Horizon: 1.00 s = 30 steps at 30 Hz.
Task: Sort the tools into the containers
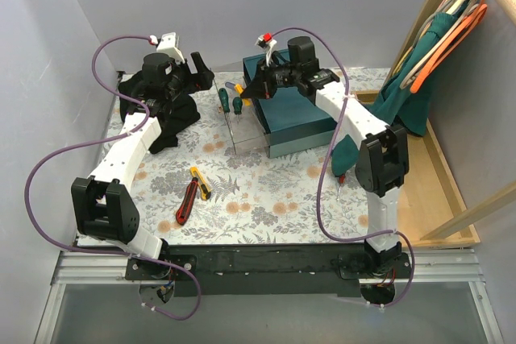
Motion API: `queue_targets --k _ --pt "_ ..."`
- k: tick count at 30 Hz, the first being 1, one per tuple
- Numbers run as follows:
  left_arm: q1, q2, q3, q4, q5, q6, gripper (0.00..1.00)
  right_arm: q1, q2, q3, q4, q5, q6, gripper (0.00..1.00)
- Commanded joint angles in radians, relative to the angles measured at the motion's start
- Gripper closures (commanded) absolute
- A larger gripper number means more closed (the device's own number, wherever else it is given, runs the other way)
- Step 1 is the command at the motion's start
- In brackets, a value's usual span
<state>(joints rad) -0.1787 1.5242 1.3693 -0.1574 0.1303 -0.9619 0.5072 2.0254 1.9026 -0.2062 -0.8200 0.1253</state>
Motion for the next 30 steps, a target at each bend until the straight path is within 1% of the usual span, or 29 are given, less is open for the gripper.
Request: queue_targets --k 1,2,3,4,5,7,9,10,12,13,14,15,16,17,18,19,20,21,23,24,25,26,27,30 --pt "0.001 -0.045 0.008 0.002 -0.008 -0.004 0.17 0.031 0.060 0.126 0.116 0.096 0.130 0.99" --pt "-0.001 -0.045 0.007 0.002 -0.005 -0.011 0.16 0.034 0.074 0.148 0.094 0.120 0.119 0.99" --pt "0.001 -0.045 0.007 0.002 -0.003 -0.012 0.17 0.033 0.090 0.176 0.079 0.171 0.105 0.87" --pt "0.001 -0.045 0.007 0.004 0.000 -0.014 0.17 0.034 0.111 0.217 0.041 0.191 0.065 0.61" --pt "-0.001 -0.047 0.007 0.005 0.000 -0.014 0.16 0.030 0.116 0.242 0.022 0.206 0.045 0.53" --pt "-0.001 -0.055 0.005 0.007 -0.003 -0.005 0.16 0.019 0.102 0.263 -0.001 0.194 -0.005 0.42" --pt "-0.001 -0.061 0.005 0.006 -0.005 0.014 0.15 -0.012 0.061 0.225 -0.018 0.167 -0.048 0.39" --pt "0.001 -0.071 0.005 -0.001 -0.018 0.023 0.15 -0.022 0.003 0.190 -0.022 0.153 -0.074 0.39" --pt "0.002 -0.084 -0.002 0.004 -0.040 0.035 0.13 -0.050 -0.068 0.071 -0.082 0.136 -0.221 0.39" --pt "0.004 -0.088 -0.007 0.005 -0.047 0.041 0.13 -0.053 -0.147 0.025 -0.113 0.140 -0.304 0.39" --pt "0.008 -0.091 -0.010 0.005 -0.057 0.043 0.12 -0.055 -0.190 -0.091 -0.189 0.145 -0.467 0.40" --pt "0.010 -0.091 -0.015 0.007 -0.058 0.040 0.12 -0.055 -0.236 -0.156 -0.218 0.162 -0.551 0.41" --pt "0.012 -0.091 -0.016 0.013 -0.061 0.035 0.12 -0.055 -0.326 -0.219 -0.246 0.183 -0.612 0.43" --pt "0.012 -0.090 -0.022 0.016 -0.060 0.034 0.12 -0.055 -0.367 -0.293 -0.268 0.233 -0.665 0.45" --pt "0.012 -0.085 -0.022 0.018 -0.060 0.032 0.12 -0.055 -0.405 -0.401 -0.309 0.258 -0.749 0.47" --pt "0.010 -0.082 -0.024 0.021 -0.058 0.026 0.12 -0.058 -0.469 -0.459 -0.324 0.281 -0.775 0.51" --pt "0.012 -0.079 -0.019 0.019 -0.057 0.023 0.12 -0.067 -0.497 -0.503 -0.335 0.329 -0.794 0.53" --pt "0.012 -0.073 -0.018 0.021 -0.058 0.023 0.12 -0.073 -0.520 -0.578 -0.360 0.341 -0.812 0.54" --pt "0.013 -0.068 -0.009 0.022 -0.057 0.023 0.12 -0.099 -0.557 -0.615 -0.403 0.357 -0.843 0.56" --pt "0.013 -0.061 -0.003 0.019 -0.055 0.023 0.12 -0.104 -0.541 -0.608 -0.474 0.361 -0.895 0.60" --pt "0.018 -0.055 0.005 0.018 -0.055 0.023 0.12 -0.116 -0.524 -0.593 -0.520 0.367 -0.915 0.62" --pt "0.018 -0.041 0.017 0.010 -0.057 0.026 0.13 -0.127 -0.467 -0.536 -0.609 0.361 -0.952 0.66" --pt "0.019 -0.035 0.023 0.004 -0.061 0.028 0.13 -0.150 -0.434 -0.509 -0.660 0.351 -0.958 0.68" --pt "0.022 -0.006 0.051 -0.019 -0.078 0.035 0.13 -0.194 -0.214 -0.369 -0.913 0.334 -0.993 0.72"
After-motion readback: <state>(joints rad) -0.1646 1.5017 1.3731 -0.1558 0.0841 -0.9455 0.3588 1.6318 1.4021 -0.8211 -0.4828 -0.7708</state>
